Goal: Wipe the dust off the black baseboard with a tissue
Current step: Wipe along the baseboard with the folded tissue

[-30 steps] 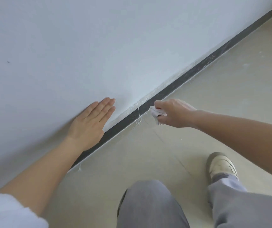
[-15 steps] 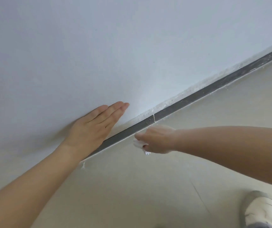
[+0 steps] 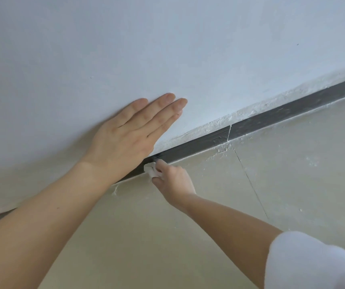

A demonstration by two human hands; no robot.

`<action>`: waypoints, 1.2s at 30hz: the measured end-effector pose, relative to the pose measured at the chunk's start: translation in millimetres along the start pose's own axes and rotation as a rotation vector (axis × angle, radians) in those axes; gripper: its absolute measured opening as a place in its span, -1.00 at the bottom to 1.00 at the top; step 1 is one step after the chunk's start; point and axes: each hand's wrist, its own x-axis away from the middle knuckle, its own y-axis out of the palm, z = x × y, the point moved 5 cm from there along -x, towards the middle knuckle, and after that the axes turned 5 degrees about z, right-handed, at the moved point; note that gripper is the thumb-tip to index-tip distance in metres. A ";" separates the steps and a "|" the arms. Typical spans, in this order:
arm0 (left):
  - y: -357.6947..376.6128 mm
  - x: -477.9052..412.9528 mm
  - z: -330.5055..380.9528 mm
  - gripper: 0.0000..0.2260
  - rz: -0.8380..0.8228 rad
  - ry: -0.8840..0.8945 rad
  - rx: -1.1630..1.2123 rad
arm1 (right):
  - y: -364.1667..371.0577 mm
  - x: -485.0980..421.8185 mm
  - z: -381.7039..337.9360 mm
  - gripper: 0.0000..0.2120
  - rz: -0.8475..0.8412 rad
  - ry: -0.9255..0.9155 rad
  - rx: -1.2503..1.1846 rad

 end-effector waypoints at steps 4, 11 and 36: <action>0.7 -4.3 5.4 -0.35 0.008 -0.034 0.019 | -22.4 -4.8 14.9 -0.72 0.067 0.058 -0.100; -3.3 -24.0 16.2 -0.36 0.018 -0.102 0.164 | -101.8 6.3 63.7 -0.66 0.309 0.159 -0.150; -12.5 -100.6 52.5 -0.32 -0.026 -0.150 0.183 | -166.6 5.7 77.2 -0.58 0.443 -0.119 0.227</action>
